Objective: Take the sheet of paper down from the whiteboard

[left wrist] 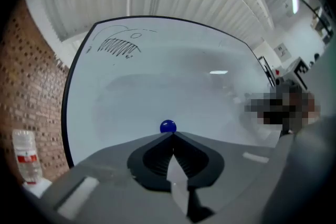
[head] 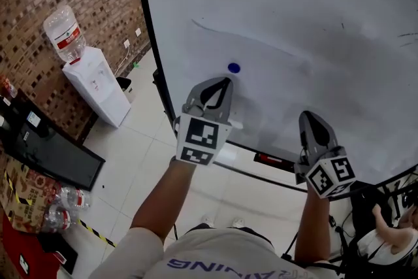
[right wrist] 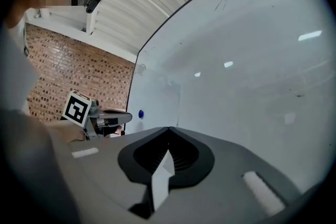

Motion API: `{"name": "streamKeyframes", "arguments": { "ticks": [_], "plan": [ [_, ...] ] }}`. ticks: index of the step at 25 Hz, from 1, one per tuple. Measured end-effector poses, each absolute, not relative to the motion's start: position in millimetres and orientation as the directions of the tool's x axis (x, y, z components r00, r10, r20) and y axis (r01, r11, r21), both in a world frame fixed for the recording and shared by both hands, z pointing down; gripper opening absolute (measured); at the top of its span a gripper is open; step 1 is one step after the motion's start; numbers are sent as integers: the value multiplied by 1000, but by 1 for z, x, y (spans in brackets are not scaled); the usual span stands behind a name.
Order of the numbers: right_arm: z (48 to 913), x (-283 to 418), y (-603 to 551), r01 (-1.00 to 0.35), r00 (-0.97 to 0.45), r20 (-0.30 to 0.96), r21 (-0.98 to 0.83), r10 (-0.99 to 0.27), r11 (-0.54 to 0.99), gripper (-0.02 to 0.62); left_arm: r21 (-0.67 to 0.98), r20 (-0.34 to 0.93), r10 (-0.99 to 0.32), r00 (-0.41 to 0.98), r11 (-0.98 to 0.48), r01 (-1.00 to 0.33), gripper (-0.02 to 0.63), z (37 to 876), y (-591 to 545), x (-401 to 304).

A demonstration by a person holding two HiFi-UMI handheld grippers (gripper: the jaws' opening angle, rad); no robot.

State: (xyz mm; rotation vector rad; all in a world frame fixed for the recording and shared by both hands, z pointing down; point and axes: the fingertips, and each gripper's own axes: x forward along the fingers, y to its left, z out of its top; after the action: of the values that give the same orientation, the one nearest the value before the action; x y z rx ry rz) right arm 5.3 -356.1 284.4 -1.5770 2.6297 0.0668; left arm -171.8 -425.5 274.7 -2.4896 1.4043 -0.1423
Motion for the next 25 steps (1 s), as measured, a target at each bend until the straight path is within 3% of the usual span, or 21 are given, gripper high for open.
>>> {"name": "streamKeyframes", "arguments": {
  "ticks": [5, 12, 25],
  "plan": [
    [288, 4, -357, -885, -463, -82, -4, -882, 465, 6, -399, -42, -870, 490, -435, -807, 104, 272, -437, -160],
    [297, -3, -359, -880, -473, -72, -17, -878, 475, 6, -419, -22, -887, 461, -410, -810, 169, 268, -451, -159],
    [322, 1, -369, -890, -451, -27, -59, -892, 452, 6, -377, -37, -891, 453, -407, -832, 133, 266, -455, -158]
  ]
}}
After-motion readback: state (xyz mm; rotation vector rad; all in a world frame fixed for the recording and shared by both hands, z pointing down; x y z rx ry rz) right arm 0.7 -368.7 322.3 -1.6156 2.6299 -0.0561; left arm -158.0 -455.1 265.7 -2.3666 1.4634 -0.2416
